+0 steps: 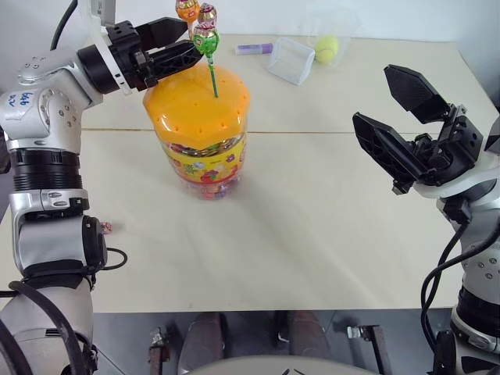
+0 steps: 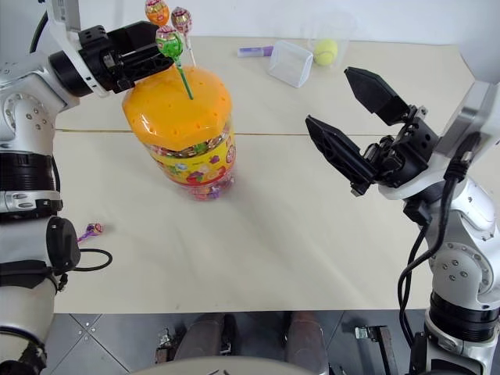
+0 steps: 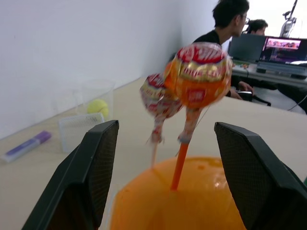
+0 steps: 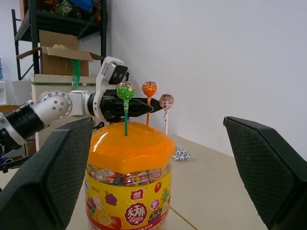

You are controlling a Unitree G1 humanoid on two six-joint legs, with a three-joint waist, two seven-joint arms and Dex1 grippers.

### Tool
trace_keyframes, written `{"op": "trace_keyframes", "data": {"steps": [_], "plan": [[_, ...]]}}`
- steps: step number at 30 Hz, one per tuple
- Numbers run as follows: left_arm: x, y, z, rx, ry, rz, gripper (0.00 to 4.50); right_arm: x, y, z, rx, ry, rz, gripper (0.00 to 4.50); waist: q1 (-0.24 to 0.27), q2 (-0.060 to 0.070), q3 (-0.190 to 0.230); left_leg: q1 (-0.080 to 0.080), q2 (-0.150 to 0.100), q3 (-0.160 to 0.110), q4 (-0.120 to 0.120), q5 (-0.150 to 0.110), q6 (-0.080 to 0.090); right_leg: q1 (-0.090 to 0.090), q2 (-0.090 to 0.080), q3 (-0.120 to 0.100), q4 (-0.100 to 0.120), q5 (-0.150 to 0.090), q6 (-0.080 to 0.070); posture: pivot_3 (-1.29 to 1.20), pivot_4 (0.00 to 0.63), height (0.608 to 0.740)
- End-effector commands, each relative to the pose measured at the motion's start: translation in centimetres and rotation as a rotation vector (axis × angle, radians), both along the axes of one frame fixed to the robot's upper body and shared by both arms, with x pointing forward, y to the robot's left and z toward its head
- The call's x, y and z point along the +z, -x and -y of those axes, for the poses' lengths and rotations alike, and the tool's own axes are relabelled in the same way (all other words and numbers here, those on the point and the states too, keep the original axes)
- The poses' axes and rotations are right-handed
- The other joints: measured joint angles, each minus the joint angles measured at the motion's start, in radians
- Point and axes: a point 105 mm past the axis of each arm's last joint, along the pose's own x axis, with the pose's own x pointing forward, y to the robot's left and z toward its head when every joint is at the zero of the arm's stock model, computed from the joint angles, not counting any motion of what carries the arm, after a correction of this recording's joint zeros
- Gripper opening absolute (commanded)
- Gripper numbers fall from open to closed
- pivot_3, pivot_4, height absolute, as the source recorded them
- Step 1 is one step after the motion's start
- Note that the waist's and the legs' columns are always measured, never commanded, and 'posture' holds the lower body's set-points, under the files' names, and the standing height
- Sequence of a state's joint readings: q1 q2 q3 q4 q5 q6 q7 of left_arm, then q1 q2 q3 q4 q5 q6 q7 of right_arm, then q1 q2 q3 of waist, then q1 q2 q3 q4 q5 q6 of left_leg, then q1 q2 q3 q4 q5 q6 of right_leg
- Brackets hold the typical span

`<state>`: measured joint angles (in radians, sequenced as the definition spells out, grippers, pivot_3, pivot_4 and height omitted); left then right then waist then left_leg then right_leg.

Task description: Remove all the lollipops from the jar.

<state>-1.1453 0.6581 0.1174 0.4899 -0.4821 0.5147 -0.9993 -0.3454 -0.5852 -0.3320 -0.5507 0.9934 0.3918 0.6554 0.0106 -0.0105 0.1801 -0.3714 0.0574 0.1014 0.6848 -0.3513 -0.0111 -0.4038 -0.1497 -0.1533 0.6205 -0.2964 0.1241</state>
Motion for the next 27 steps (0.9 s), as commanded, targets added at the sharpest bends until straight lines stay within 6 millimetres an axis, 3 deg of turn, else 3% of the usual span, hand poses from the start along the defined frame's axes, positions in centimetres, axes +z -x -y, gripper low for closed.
{"op": "trace_keyframes", "data": {"steps": [1, 7, 16, 18, 23, 27], "plan": [[-0.5, -0.4, -1.0, 0.048, -0.019, -0.02, 3.37, 0.8, 0.9, -0.3, 0.014, 0.0, 0.052, 4.5, 0.004, 0.0, 0.0, 0.0, 0.0, 0.0, 0.0, 0.0, 0.0, 0.0, 0.0, 0.0, 0.0, 0.0, 0.0, 0.0, 0.15, 0.74], [-0.1, -0.6, 0.9, -0.017, -0.005, -0.018, 3.37, 0.7, 0.7, -0.9, 0.042, 0.009, 0.046, 4.5, 0.017, 0.0, 0.0, 0.0, 0.0, 0.0, 0.001, 0.0, 0.0, 0.0, 0.0, 0.0, 0.0, 0.0, 0.0, 0.0, 0.15, 0.74], [-0.2, -0.1, 0.7, -0.055, -0.001, -0.031, 0.71, 0.5, 0.9, -0.9, 0.049, 0.01, 0.043, 4.5, 0.017, 0.0, 0.0, -0.001, 0.0, 0.0, 0.002, 0.0, 0.0, 0.0, 0.0, 0.0, 0.0, 0.0, 0.0, 0.0, 0.15, 0.74], [0.6, 0.1, 0.5, -0.073, 0.069, -0.024, 0.05, 0.5, 0.9, -1.0, 0.062, 0.008, 0.046, 4.5, 0.017, 0.0, 0.0, -0.001, 0.0, 0.0, 0.002, 0.0, 0.0, 0.0, 0.0, 0.0, 0.001, 0.0, 0.0, 0.0, 0.15, 0.74], [3.9, 0.6, -1.6, -0.097, 0.37, 0.025, 0.02, 0.6, 1.2, -1.6, 0.127, 0.011, 0.071, 4.5, 0.011, 0.0, 0.0, -0.001, 0.0, 0.0, 0.003, 0.0, 0.0, 0.0, 0.0, 0.0, 0.001, 0.0, 0.0, 0.0, 0.15, 0.74], [5.5, 1.6, -6.9, 0.006, 0.578, 0.034, 0.02, 0.2, 1.8, -3.6, 0.27, 0.071, 0.105, 4.5, -0.011, 0.0, 0.0, -0.001, 0.0, 0.0, 0.001, 0.0, 0.0, -0.002, 0.0, 0.0, 0.001, 0.0, 0.0, 0.0, 0.15, 0.74]]}}
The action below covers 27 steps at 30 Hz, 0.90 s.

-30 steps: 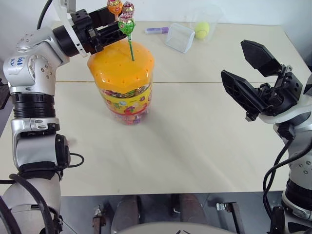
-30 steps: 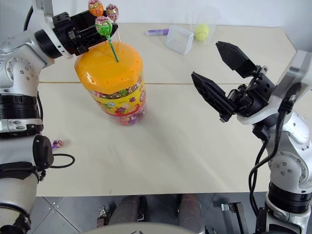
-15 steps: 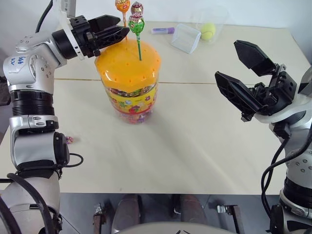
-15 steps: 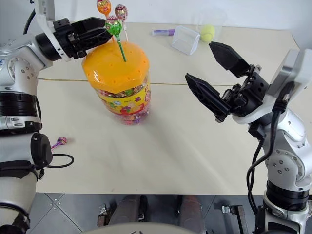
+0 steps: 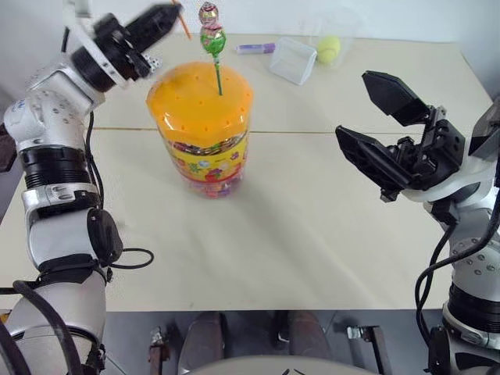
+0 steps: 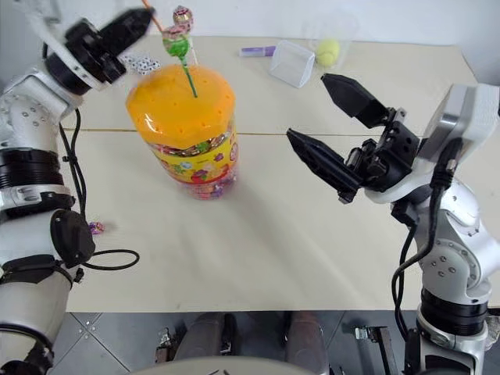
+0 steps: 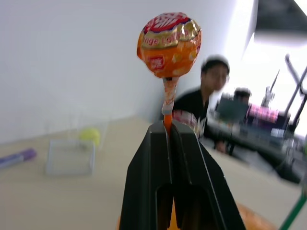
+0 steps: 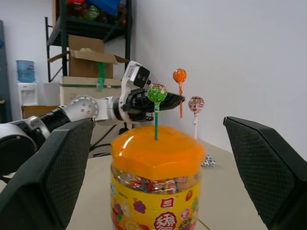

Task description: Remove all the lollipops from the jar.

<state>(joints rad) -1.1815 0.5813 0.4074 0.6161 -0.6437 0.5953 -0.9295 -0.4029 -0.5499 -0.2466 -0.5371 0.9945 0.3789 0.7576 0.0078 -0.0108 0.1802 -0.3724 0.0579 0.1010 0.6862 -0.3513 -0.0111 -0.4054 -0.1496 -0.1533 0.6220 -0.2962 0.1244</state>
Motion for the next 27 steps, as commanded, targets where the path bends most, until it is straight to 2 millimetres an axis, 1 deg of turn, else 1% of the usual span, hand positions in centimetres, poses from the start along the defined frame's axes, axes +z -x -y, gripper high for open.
{"op": "trace_keyframes", "data": {"steps": [1, 2, 3, 5, 6, 7, 8, 10, 11, 12, 14, 17, 18, 19, 21, 24, 27], "plan": [[1.7, 2.0, -4.7, 0.124, 0.056, 0.03, 0.02, -0.3, 1.1, -1.9, 0.139, 0.089, 0.074, 4.5, -0.015, 0.0, 0.0, 0.0, 0.0, 0.0, -0.001, 0.0, 0.0, 0.0, 0.0, 0.0, 0.0, 0.0, 0.0, 0.0, 0.15, 0.74], [1.0, 2.2, -5.4, 0.159, 0.008, 0.008, 0.02, -0.8, 1.2, -2.3, 0.165, 0.126, 0.081, 4.5, -0.024, 0.0, 0.0, 0.0, 0.0, 0.0, -0.002, 0.0, 0.0, -0.001, 0.0, 0.0, 0.0, 0.0, 0.0, 0.0, 0.15, 0.74], [-0.6, 2.7, -6.4, 0.199, -0.065, -0.049, 0.02, -1.6, 1.3, -2.8, 0.204, 0.191, 0.083, 4.5, -0.031, 0.0, 0.0, 0.002, 0.0, 0.001, -0.004, 0.0, 0.0, -0.001, 0.0, 0.001, 0.0, 0.0, 0.0, 0.0, 0.15, 0.74], [-4.6, 4.2, -8.7, 0.302, -0.262, -0.169, 0.02, -3.2, 1.3, -3.4, 0.266, 0.294, 0.083, 4.5, -0.044, 0.0, 0.0, 0.002, 0.0, 0.001, -0.004, 0.0, 0.0, -0.001, 0.0, 0.0, 0.001, 0.0, 0.0, 0.0, 0.15, 0.74], [-5.9, 4.8, -9.3, 0.335, -0.332, -0.206, 0.02, -3.7, 1.3, -3.5, 0.287, 0.323, 0.079, 4.5, -0.046, 0.001, 0.0, 0.002, 0.0, 0.002, -0.005, 0.0, 0.0, -0.003, 0.0, 0.0, 0.001, 0.0, 0.0, 0.0, 0.15, 0.74], [-8.2, 5.7, -10.3, 0.375, -0.438, -0.285, 0.02, -4.4, 1.3, -3.5, 0.314, 0.358, 0.064, 4.5, -0.047, 0.0, 0.0, 0.003, 0.0, 0.003, -0.005, -0.001, 0.001, -0.003, 0.0, 0.001, 0.001, 0.0, 0.0, 0.0, 0.15, 0.74], [-9.7, 6.5, -10.9, 0.395, -0.506, -0.338, 0.02, -4.8, 1.4, -3.5, 0.333, 0.38, 0.052, 4.5, -0.044, -0.001, 0.001, 0.001, 0.0, 0.003, -0.005, -0.001, 0.001, -0.005, 0.0, 0.0, 0.002, 0.0, 0.0, 0.0, 0.15, 0.74], [-13.6, 8.8, -12.7, 0.454, -0.612, -0.453, 0.02, -6.6, 1.1, -3.2, 0.366, 0.469, 0.01, 4.5, -0.037, -0.002, 0.001, 0.0, 0.001, 0.003, -0.004, -0.001, 0.0, -0.005, 0.0, 0.001, 0.002, 0.0, -0.001, 0.0, 0.15, 0.74], [-15.0, 9.9, -13.1, 0.469, -0.622, -0.489, 0.02, -7.5, 0.9, -3.0, 0.373, 0.513, -0.012, 4.5, -0.034, -0.002, 0.001, 0.0, 0.001, 0.003, -0.004, -0.001, 0.0, -0.005, 0.0, 0.001, 0.001, 0.0, -0.001, 0.0, 0.15, 0.74], [-15.9, 10.7, -13.3, 0.479, -0.627, -0.51, 0.02, -8.1, 0.7, -2.9, 0.378, 0.543, -0.025, 4.5, -0.03, -0.003, 0.001, 0.001, 0.001, 0.004, -0.003, -0.002, 0.0, -0.005, 0.0, 0.002, 0.001, 0.0, -0.001, 0.0, 0.15, 0.74], [-16.8, 11.7, -13.3, 0.49, -0.606, -0.543, 0.02, -8.7, 0.4, -2.7, 0.375, 0.574, -0.031, 4.5, -0.01, -0.003, 0.001, 0.0, 0.001, 0.004, -0.002, -0.002, 0.0, -0.005, 0.0, 0.002, 0.001, 0.0, -0.001, 0.0, 0.15, 0.74], [-20.9, 14.5, -13.6, 0.504, -0.719, -0.651, 0.02, -9.7, -0.5, -2.3, 0.343, 0.627, -0.041, 4.5, -0.003, -0.003, 0.001, 0.001, 0.002, 0.004, 0.0, -0.002, 0.0, -0.004, 0.0, 0.003, 0.001, -0.001, -0.001, 0.0, 0.15, 0.74], [-21.7, 15.2, -13.6, 0.502, -0.736, -0.672, 0.02, -9.8, -0.6, -2.2, 0.337, 0.635, -0.043, 4.5, -0.004, -0.003, 0.001, 0.001, 0.002, 0.005, 0.0, -0.002, 0.0, -0.004, 0.0, 0.004, 0.001, -0.001, -0.001, 0.0, 0.15, 0.74], [-22.0, 15.5, -13.5, 0.494, -0.725, -0.689, 0.02, -9.8, -0.8, -2.2, 0.33, 0.635, -0.04, 4.5, -0.004, -0.003, 0.001, 0.002, 0.002, 0.007, 0.0, -0.002, -0.001, -0.004, 0.0, 0.005, 0.002, -0.001, -0.001, 0.0, 0.15, 0.74], [-22.0, 15.5, -13.1, 0.472, -0.696, -0.692, 0.02, -9.8, -0.8, -2.2, 0.331, 0.632, -0.039, 4.5, 0.003, -0.003, 0.001, 0.002, 0.002, 0.007, -0.001, -0.002, -0.001, -0.005, 0.0, 0.005, 0.002, -0.001, -0.002, 0.0, 0.15, 0.74], [-22.4, 15.3, -12.9, 0.458, -0.695, -0.725, 0.62, -9.6, -0.9, -2.3, 0.326, 0.621, -0.051, 4.5, 0.004, -0.003, 0.001, 0.002, 0.003, 0.007, -0.001, -0.002, -0.001, -0.005, 0.001, 0.005, 0.003, -0.001, -0.003, 0.0, 0.15, 0.74], [-22.5, 15.2, -12.8, 0.44, -0.696, -0.73, 1.47, -9.3, -1.0, -2.4, 0.312, 0.596, -0.055, 4.5, 0.004, -0.003, 0.001, 0.002, 0.003, 0.008, -0.001, -0.003, -0.001, -0.006, 0.0, 0.005, 0.003, -0.001, -0.003, 0.0, 0.15, 0.74]]}}
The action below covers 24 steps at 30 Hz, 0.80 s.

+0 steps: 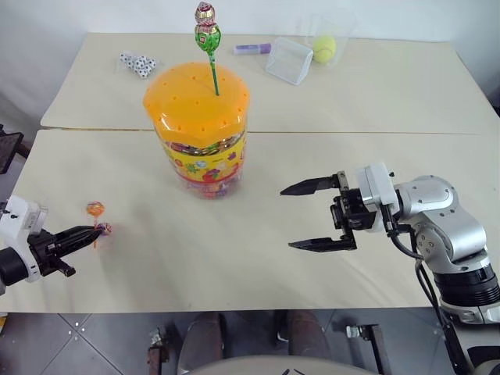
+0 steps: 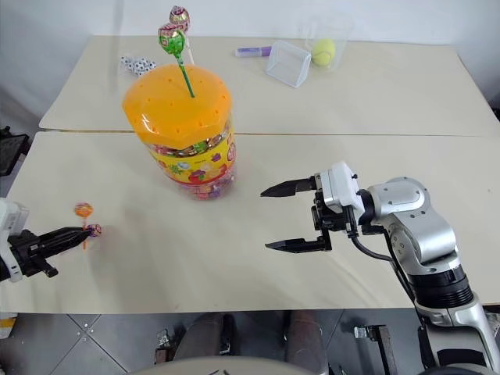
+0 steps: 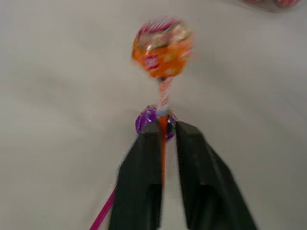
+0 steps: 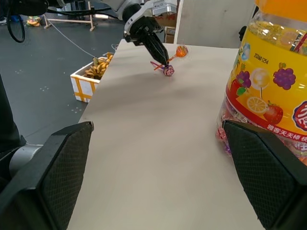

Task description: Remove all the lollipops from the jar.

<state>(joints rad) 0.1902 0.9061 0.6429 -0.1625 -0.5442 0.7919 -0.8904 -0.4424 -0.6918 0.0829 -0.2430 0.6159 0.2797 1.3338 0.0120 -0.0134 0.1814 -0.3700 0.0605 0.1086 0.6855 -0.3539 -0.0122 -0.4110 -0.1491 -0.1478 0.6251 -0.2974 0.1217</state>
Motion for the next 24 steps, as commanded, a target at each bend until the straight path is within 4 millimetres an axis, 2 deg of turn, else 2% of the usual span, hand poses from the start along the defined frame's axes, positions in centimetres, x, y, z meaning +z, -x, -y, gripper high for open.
{"op": "trace_keyframes", "data": {"steps": [1, 6, 10, 13, 15, 17, 20, 24], "plan": [[0.3, -0.3, 0.3, -0.03, -0.001, 0.007, 1.78, 1.4, 0.3, -0.3, -0.001, -0.059, 0.032, 4.5, 0.0, 0.0, 0.0, 0.0, 0.0, 0.0, 0.0, 0.0, 0.0, 0.0, 0.0, 0.0, 0.0, 0.0, 0.0, 0.0, 0.15, 0.74], [3.9, -1.5, -0.1, -0.088, 0.054, 0.254, 3.33, 4.4, -0.6, -1.6, -0.064, -0.243, 0.024, 4.5, -0.005, 0.0, 0.0, 0.0, 0.001, 0.001, 0.0, 0.0, 0.0, -0.001, 0.001, 0.0, 0.0, 0.0, 0.0, 0.0, 0.15, 0.74], [8.2, -0.9, 0.6, -0.174, 0.25, 0.491, 3.33, 7.9, -2.7, -3.7, -0.172, -0.4, 0.02, 4.5, -0.017, 0.0, 0.0, -0.001, 0.001, 0.001, 0.0, 0.0, 0.0, -0.002, 0.001, 0.0, 0.001, 0.0, 0.0, 0.0, 0.15, 0.74], [10.5, -0.6, 1.0, -0.192, 0.349, 0.62, 3.33, 8.8, -3.7, -5.3, -0.205, -0.41, 0.024, 4.5, -0.022, 0.0, 0.0, -0.001, 0.002, 0.001, 0.0, -0.001, -0.001, -0.003, 0.002, 0.0, 0.002, 0.0, -0.001, 0.0, 0.15, 0.74], [11.1, -0.6, 1.3, -0.194, 0.383, 0.649, 3.33, 9.1, -4.0, -5.8, -0.214, -0.412, 0.023, 4.5, -0.026, 0.0, 0.0, 0.0, 0.002, 0.001, -0.001, -0.001, -0.001, -0.003, 0.001, 0.0, 0.002, 0.0, 0.0, 0.0, 0.15, 0.74], [12.3, -0.1, 2.4, -0.247, 0.463, 0.723, 3.33, 9.9, -4.8, -7.4, -0.234, -0.42, 0.012, 4.5, -0.028, 0.0, 0.0, -0.001, 0.002, 0.001, -0.001, -0.001, -0.001, -0.002, 0.001, 0.0, 0.002, 0.0, 0.0, 0.0, 0.15, 0.74], [12.4, 0.6, 4.0, -0.319, 0.532, 0.723, 3.33, 11.4, -6.1, -9.9, -0.28, -0.449, 0.015, 4.5, -0.042, 0.0, 0.0, 0.0, 0.002, 0.001, 0.0, -0.001, -0.001, -0.002, 0.001, 0.0, 0.003, 0.0, 0.0, 0.0, 0.15, 0.74], [11.6, 0.7, 4.3, -0.319, 0.536, 0.684, 3.33, 12.5, -6.5, -12.3, -0.268, -0.443, 0.027, 4.5, -0.05, 0.0, 0.0, 0.0, 0.002, 0.001, -0.001, -0.001, -0.001, -0.003, 0.002, 0.0, 0.003, 0.0, 0.0, 0.0, 0.15, 0.74]]}}
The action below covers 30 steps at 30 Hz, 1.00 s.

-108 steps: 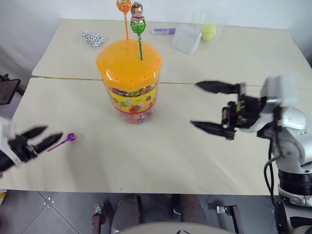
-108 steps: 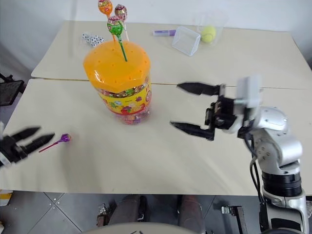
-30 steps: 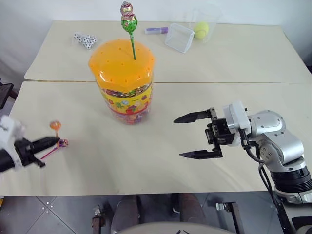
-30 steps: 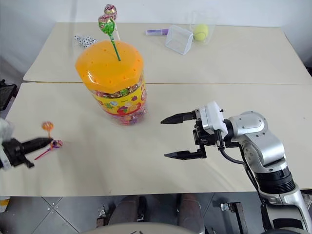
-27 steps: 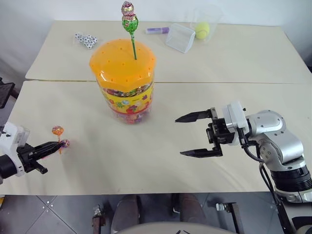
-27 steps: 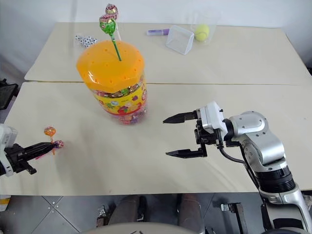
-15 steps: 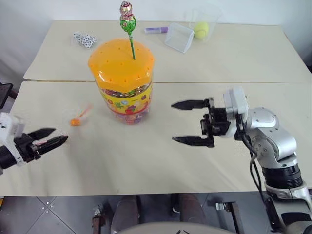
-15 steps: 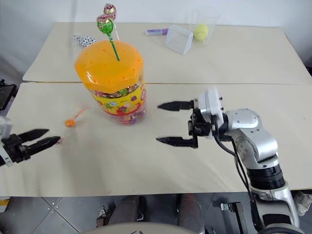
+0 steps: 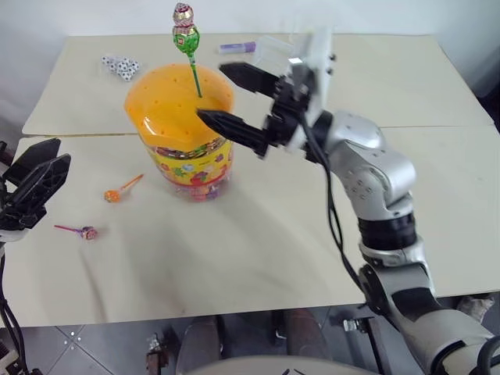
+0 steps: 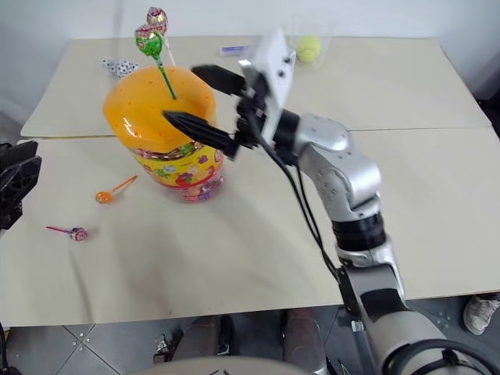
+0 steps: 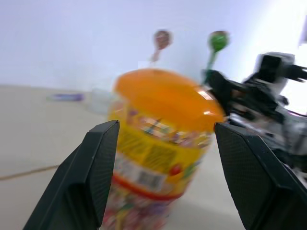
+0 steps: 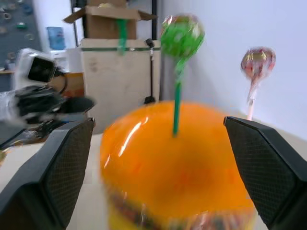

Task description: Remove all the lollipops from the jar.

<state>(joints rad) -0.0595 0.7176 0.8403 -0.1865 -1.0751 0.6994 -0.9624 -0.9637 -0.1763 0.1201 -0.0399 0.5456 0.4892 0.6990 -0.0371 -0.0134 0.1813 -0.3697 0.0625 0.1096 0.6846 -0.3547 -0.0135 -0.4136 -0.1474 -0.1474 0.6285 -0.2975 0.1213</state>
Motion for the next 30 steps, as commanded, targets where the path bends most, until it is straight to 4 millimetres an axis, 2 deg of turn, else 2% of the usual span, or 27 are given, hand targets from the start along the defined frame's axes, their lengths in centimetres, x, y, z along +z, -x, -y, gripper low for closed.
{"op": "trace_keyframes", "data": {"steps": [1, 5, 12, 16, 19, 21, 23, 25, 29, 30], "plan": [[0.4, 0.6, 0.1, -0.007, -0.003, 0.021, 3.33, 1.0, 0.2, -1.2, 0.005, 0.002, 0.039, 4.5, -0.003, 0.0, 0.0, 0.0, 0.0, 0.0, -0.001, 0.0, 0.0, 0.0, 0.0, 0.0, 0.0, 0.0, 0.0, 0.0, 0.15, 0.74], [0.2, 0.6, 0.0, 0.005, -0.011, 0.034, 3.36, 0.9, 0.1, -2.1, 0.019, 0.003, 0.03, 3.59, -0.005, 0.0, 0.0, 0.0, 0.0, 0.0, -0.001, 0.0, 0.0, 0.0, 0.0, 0.0, -0.001, 0.0, 0.0, 0.0, 0.15, 0.74], [0.3, 0.9, -0.2, 0.014, -0.003, 0.049, 3.36, 1.3, 0.1, -1.4, 0.038, -0.028, 0.03, 1.32, -0.008, 0.0, 0.0, 0.0, 0.0, 0.0, -0.001, 0.0, 0.0, 0.0, 0.0, 0.0, -0.001, 0.0, 0.0, 0.0, 0.15, 0.74], [0.3, 0.7, 0.1, -0.014, -0.008, 0.056, 3.36, 3.8, 0.5, 1.1, 0.103, -0.19, 0.036, 0.02, -0.008, 0.0, 0.0, 0.0, 0.0, 0.0, -0.001, 0.0, 0.0, 0.0, 0.0, 0.0, -0.001, 0.0, 0.0, 0.0, 0.15, 0.74], [0.3, 0.5, 0.7, -0.029, -0.068, 0.086, 3.36, 5.1, 0.8, 4.3, 0.132, -0.273, 0.037, 0.02, -0.004, 0.0, 0.0, 0.0, 0.0, 0.0, -0.001, 0.0, 0.0, 0.0, 0.0, 0.0, -0.001, 0.0, 0.0, 0.0, 0.15, 0.74], [0.4, 0.4, 1.3, -0.048, -0.132, 0.108, 3.36, 5.0, 0.2, 6.5, 0.076, -0.254, 0.027, 0.02, 0.003, 0.0, 0.0, -0.001, 0.0, 0.0, -0.001, 0.0, 0.0, 0.0, 0.0, 0.0, -0.001, 0.0, 0.0, 0.0, 0.15, 0.74], [0.6, 0.7, 2.3, -0.096, -0.172, 0.115, 3.36, 4.1, -1.1, 9.7, -0.048, -0.181, 0.002, 0.02, 0.01, 0.0, 0.0, -0.001, -0.001, 0.0, -0.001, 0.0, 0.0, 0.0, 0.0, 0.0, -0.002, 0.0, 0.0, 0.0, 0.15, 0.74], [0.0, 1.1, 3.6, -0.16, -0.278, 0.108, 3.36, 1.1, -2.3, 14.1, -0.241, 0.056, -0.002, 0.02, 0.013, 0.0, 0.0, -0.001, -0.001, 0.0, -0.001, -0.001, 0.0, 0.0, 0.0, 0.0, -0.002, 0.0, 0.0, 0.0, 0.15, 0.74], [-1.1, 1.7, 5.0, -0.241, -0.394, 0.102, 3.36, -4.5, -2.7, 19.8, -0.43, 0.467, -0.031, 0.02, 0.019, 0.001, 0.001, -0.001, -0.001, 0.004, -0.001, -0.003, 0.001, 0.0, 0.0, 0.002, -0.005, 0.0, 0.0, 0.0, 0.15, 0.74], [-1.4, 1.8, 5.3, -0.258, -0.419, 0.107, 3.36, -7.0, -2.7, 22.4, -0.501, 0.638, -0.053, 0.02, 0.014, 0.001, 0.001, -0.001, 0.0, 0.007, -0.002, -0.003, 0.001, -0.001, 0.0, 0.003, -0.006, 0.0, 0.0, 0.0, 0.15, 0.74]]}}
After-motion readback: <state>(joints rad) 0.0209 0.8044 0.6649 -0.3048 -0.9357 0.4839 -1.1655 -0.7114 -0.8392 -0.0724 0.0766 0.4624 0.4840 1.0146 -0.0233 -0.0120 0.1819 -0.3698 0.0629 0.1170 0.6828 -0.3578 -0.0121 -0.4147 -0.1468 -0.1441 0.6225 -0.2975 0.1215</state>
